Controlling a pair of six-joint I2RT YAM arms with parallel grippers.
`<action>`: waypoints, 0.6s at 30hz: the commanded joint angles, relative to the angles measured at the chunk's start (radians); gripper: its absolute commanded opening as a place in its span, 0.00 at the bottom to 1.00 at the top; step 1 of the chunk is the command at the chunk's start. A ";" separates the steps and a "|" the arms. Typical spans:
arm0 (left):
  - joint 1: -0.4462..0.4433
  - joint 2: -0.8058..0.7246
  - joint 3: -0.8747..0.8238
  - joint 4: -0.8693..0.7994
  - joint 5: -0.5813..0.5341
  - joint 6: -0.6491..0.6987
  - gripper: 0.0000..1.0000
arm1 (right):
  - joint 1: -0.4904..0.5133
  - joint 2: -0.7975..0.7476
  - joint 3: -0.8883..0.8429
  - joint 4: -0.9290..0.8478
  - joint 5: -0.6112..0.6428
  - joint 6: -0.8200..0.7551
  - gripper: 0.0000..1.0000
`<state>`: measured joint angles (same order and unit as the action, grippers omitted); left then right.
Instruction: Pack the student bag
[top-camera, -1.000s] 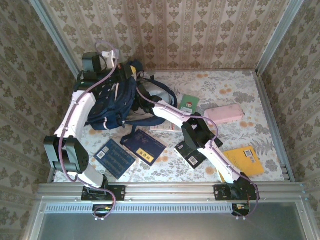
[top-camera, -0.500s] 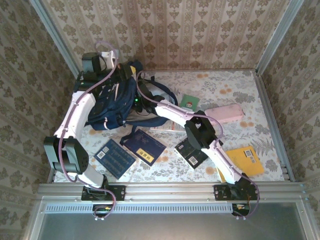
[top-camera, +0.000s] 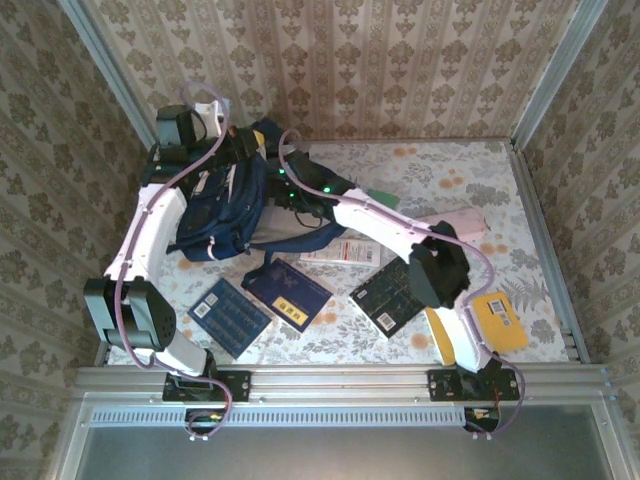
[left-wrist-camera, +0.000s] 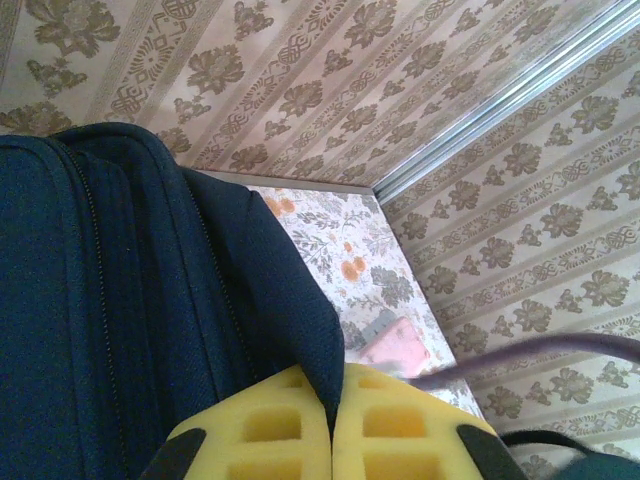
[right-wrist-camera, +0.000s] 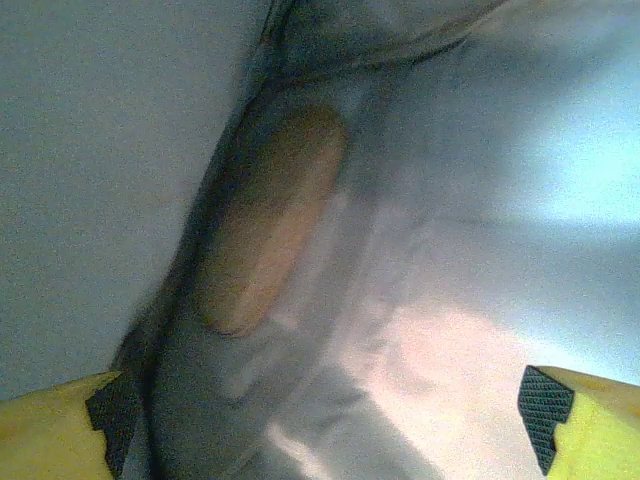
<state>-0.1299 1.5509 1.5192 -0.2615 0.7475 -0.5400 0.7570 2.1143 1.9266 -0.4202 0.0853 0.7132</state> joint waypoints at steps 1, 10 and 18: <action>0.007 -0.062 0.022 0.066 -0.012 0.040 0.00 | 0.006 -0.192 -0.094 -0.111 0.215 -0.145 1.00; 0.007 -0.061 0.019 0.058 -0.027 0.046 0.00 | -0.178 -0.624 -0.632 0.206 -0.028 -0.059 1.00; 0.010 -0.064 0.021 0.019 -0.085 0.067 0.00 | -0.107 -0.665 -0.655 0.021 -0.024 -0.243 1.00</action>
<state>-0.1299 1.5475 1.5192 -0.2760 0.6971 -0.5148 0.5945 1.4559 1.2800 -0.3447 0.1150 0.5766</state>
